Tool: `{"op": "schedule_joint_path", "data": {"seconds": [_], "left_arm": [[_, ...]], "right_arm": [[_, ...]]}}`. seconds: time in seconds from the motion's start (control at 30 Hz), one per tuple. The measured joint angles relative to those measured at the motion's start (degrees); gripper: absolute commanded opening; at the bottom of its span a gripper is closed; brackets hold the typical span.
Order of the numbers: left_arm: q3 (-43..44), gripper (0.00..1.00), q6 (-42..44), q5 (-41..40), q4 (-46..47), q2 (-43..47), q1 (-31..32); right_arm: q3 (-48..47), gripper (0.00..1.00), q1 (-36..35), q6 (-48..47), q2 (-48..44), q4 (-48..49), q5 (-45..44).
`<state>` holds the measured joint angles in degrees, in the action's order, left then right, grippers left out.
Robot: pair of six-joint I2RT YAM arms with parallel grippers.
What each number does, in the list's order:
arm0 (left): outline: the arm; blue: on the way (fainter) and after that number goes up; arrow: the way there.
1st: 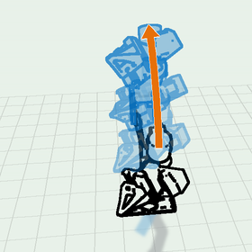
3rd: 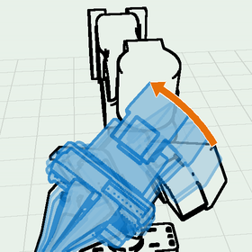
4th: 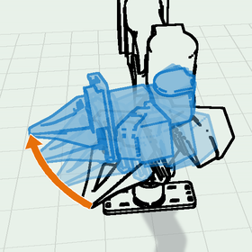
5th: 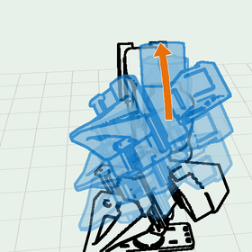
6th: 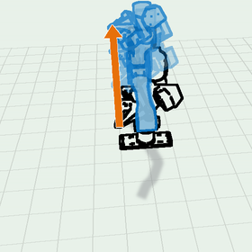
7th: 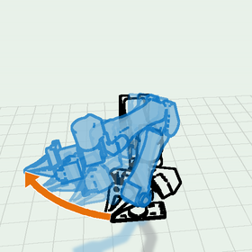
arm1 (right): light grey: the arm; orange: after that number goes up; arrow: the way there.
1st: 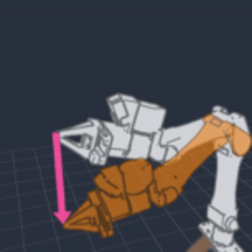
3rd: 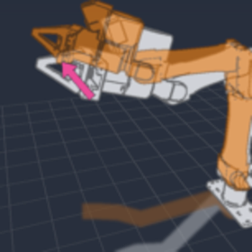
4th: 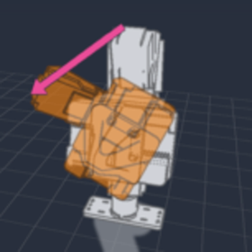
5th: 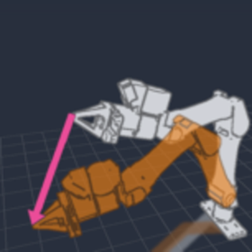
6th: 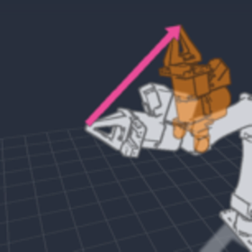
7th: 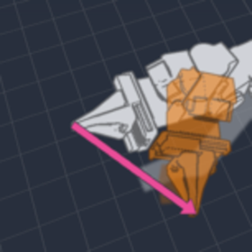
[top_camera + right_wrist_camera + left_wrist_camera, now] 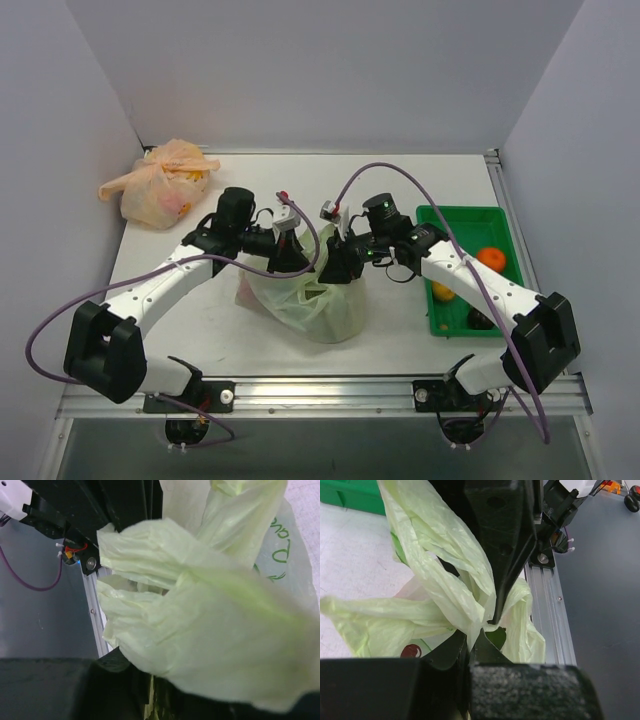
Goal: Place the fake fruits into the plastic bag and tie a complex knot
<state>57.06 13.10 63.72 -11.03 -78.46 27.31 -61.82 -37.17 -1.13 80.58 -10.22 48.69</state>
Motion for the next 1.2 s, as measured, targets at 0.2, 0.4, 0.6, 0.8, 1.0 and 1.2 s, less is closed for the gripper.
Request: {"op": "schedule_joint_path", "data": {"seconds": [0.2,0.4,0.6,0.8,1.0,1.2], "left_arm": [[0.0,0.0,3.5,0.0,-2.9,-0.1,0.9],[0.0,0.04,6.8,-0.4,-6.0,-0.1,2.1],[0.5,0.35,8.5,-1.5,-8.5,0.0,2.2],[0.7,0.42,7.1,-3.6,-11.1,5.3,-0.2],[0.7,0.32,3.1,-3.9,-9.6,12.3,-1.6],[1.0,0.24,-2.3,-3.9,-4.7,8.0,1.0]], "right_arm": [[-0.4,0.25,0.0,-1.9,0.0,-1.3,1.6],[-2.7,0.07,0.0,-2.3,0.2,-2.0,1.8],[-3.2,0.0,0.0,-3.0,0.9,-2.3,1.9],[-3.2,0.0,0.1,-3.7,0.9,-2.2,2.1],[-3.2,0.0,0.1,-3.7,0.9,-2.1,2.6],[-3.2,0.09,0.1,-3.3,0.9,-1.9,3.6]]}}
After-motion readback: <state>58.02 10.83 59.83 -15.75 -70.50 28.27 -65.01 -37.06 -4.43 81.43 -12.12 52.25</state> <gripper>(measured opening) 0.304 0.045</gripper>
